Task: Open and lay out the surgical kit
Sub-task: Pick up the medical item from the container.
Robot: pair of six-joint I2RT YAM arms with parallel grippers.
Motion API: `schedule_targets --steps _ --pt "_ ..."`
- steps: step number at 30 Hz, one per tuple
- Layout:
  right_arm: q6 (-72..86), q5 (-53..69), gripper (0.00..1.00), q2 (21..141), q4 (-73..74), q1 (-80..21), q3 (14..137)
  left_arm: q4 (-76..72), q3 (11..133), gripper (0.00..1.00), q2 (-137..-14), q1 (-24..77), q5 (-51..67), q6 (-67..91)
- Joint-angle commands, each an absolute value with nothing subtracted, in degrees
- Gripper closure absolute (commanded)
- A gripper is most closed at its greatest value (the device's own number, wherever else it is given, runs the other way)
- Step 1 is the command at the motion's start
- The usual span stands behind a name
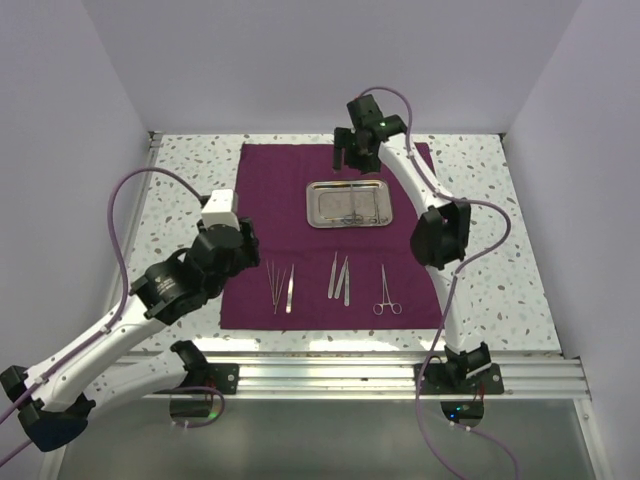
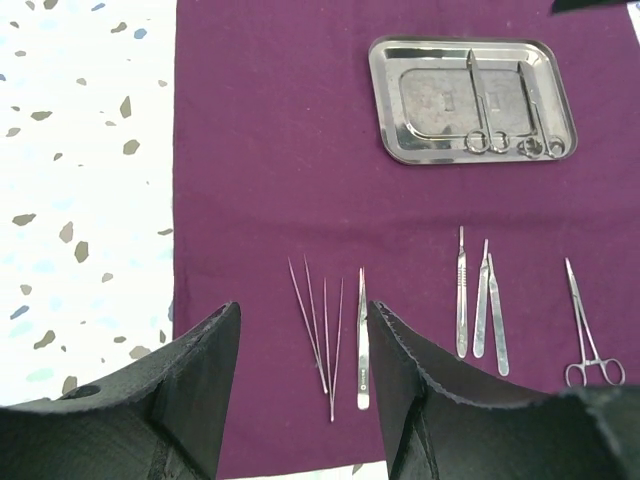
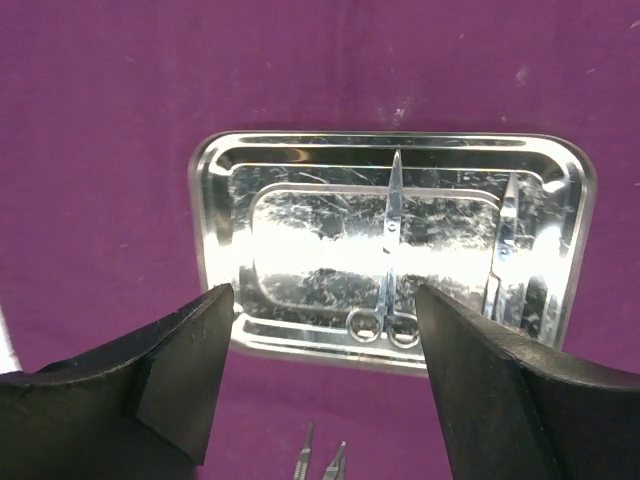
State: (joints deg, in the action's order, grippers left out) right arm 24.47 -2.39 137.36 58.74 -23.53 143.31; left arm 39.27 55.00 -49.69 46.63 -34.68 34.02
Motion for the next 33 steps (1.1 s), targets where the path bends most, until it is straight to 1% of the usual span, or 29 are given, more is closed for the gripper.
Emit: schedule_targets --steps 1,5,11,14,18,21,23,25,26,27,29,31,33 --pt "23.38 -4.39 0.24 139.39 57.4 -23.73 146.35 42.71 56.42 0.43 -48.43 46.76 -35.42 36.82" --pt "22.85 -7.38 0.25 143.69 55.9 -23.82 147.39 48.85 60.38 0.42 -49.92 46.67 -38.22 38.32" --pt "22.85 -9.31 0.29 148.96 52.56 -23.73 147.83 49.22 60.99 0.38 -52.64 46.76 -38.06 38.58" --pt "23.64 -9.58 0.3 151.25 50.98 -23.82 148.27 49.13 61.78 0.38 -55.45 46.67 -37.18 38.24" --pt "24.34 -11.5 0.37 154.32 50.71 -23.82 150.2 50.45 64.07 0.38 -58.79 46.58 -37.79 36.13" --pt "24.61 -13.35 0.44 155.39 51.06 -23.82 150.12 50.89 65.13 0.34 -59.15 46.32 -38.76 35.16" --pt "24.61 -13.97 0.45 155.74 51.5 -23.82 149.77 50.54 65.21 0.31 -58.98 45.79 -38.94 34.11" --pt "24.61 -14.85 0.49 156.36 52.47 -23.91 149.68 50.01 65.13 0.29 -58.89 45.18 -39.2 32.97" --pt "24.52 -15.29 0.5 156.62 53.08 -23.82 149.59 49.84 65.21 0.29 -58.97 45.0 -39.11 32.52" --pt "24.43 -15.81 0.54 156.62 54.3 -24.08 149.59 49.66 65.21 0.29 -59.15 44.65 -39.11 32.08" --pt "23.91 -17.57 0.56 156.8 55.54 -24.61 149.15 49.05 65.39 0.28 -59.41 43.95 -38.94 30.85" --pt "23.03 -18.45 0.63 157.06 57.56 -25.57 148.71 48.69 65.39 0.28 -59.76 43.33 -38.59 30.06" --pt "22.76 -18.37 0.65 157.15 59.14 -26.27 148.1 48.69 65.48 0.28 -60.03 43.07 -38.41 29.88"
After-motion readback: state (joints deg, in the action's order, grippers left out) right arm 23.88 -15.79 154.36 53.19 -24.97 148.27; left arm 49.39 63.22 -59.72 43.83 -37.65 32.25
